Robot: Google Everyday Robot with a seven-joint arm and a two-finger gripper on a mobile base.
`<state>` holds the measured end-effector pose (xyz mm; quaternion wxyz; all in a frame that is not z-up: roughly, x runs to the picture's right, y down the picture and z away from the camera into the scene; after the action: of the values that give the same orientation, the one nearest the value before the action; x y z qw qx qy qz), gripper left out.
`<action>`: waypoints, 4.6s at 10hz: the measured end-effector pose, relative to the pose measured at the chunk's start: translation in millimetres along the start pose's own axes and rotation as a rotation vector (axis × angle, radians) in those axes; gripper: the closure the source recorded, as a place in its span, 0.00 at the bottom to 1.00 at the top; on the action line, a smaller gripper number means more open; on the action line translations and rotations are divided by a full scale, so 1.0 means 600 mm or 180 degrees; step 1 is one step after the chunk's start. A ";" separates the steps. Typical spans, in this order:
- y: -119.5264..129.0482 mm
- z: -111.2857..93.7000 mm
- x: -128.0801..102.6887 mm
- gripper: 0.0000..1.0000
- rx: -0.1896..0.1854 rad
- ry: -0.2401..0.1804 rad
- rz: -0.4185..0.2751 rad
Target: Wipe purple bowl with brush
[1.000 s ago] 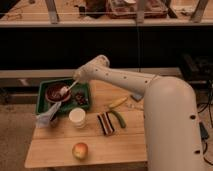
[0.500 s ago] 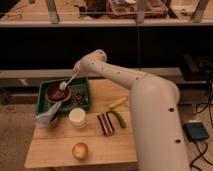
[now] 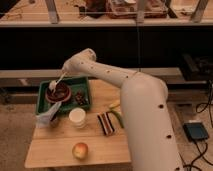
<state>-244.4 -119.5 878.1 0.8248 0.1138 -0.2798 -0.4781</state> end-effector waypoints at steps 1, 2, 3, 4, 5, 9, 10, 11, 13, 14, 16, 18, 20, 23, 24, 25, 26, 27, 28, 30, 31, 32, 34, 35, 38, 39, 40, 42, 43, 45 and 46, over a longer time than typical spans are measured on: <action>-0.006 -0.004 -0.018 0.86 0.0034 -0.0048 -0.0034; 0.002 -0.019 -0.032 0.86 0.0051 -0.0087 -0.0054; 0.010 -0.031 -0.039 0.86 0.0056 -0.0108 -0.0057; 0.022 -0.041 -0.046 0.86 0.0049 -0.0137 -0.0070; 0.038 -0.056 -0.045 0.86 0.0038 -0.0146 -0.0067; 0.079 -0.082 -0.040 0.86 0.0015 -0.0241 -0.0026; 0.088 -0.084 -0.031 0.86 0.0005 -0.0252 -0.0011; 0.097 -0.082 -0.018 0.86 -0.0007 -0.0244 0.0008; 0.099 -0.063 0.009 0.86 -0.0001 -0.0254 0.0052; 0.102 -0.060 0.022 0.86 0.0001 -0.0246 0.0075; 0.102 -0.048 0.052 0.86 0.0012 -0.0233 0.0096; 0.081 -0.034 0.061 0.86 0.0048 -0.0241 0.0063; 0.056 -0.021 0.060 0.86 0.0102 -0.0253 0.0030; 0.005 -0.005 0.032 0.86 0.0219 -0.0342 -0.0083; -0.001 -0.009 0.023 0.86 0.0244 -0.0373 -0.0126; -0.003 -0.016 0.007 0.86 0.0266 -0.0418 -0.0169; 0.001 -0.026 -0.007 0.86 0.0277 -0.0452 -0.0200; 0.008 -0.035 -0.020 0.86 0.0277 -0.0484 -0.0225; 0.024 -0.049 -0.034 0.86 0.0262 -0.0521 -0.0261; 0.054 -0.071 -0.047 0.86 0.0214 -0.0556 -0.0309; 0.073 -0.083 -0.044 0.86 0.0179 -0.0551 -0.0310; 0.093 -0.091 -0.040 0.86 0.0134 -0.0540 -0.0301; 0.116 -0.089 -0.021 0.86 0.0079 -0.0490 -0.0242; 0.120 -0.080 -0.004 0.86 0.0056 -0.0450 -0.0220; 0.116 -0.043 0.049 0.86 -0.0018 -0.0345 -0.0206; 0.108 -0.031 0.060 0.86 -0.0021 -0.0325 -0.0218; 0.094 -0.022 0.062 0.86 -0.0004 -0.0322 -0.0235; 0.049 -0.002 0.041 0.86 0.0064 -0.0358 -0.0315; 0.029 0.005 0.027 0.86 0.0110 -0.0391 -0.0349; 0.002 0.001 -0.002 0.86 0.0208 -0.0466 -0.0442; -0.003 -0.005 -0.013 0.86 0.0241 -0.0499 -0.0481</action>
<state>-247.3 -114.0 872.1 0.7571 0.1279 -0.3518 -0.5355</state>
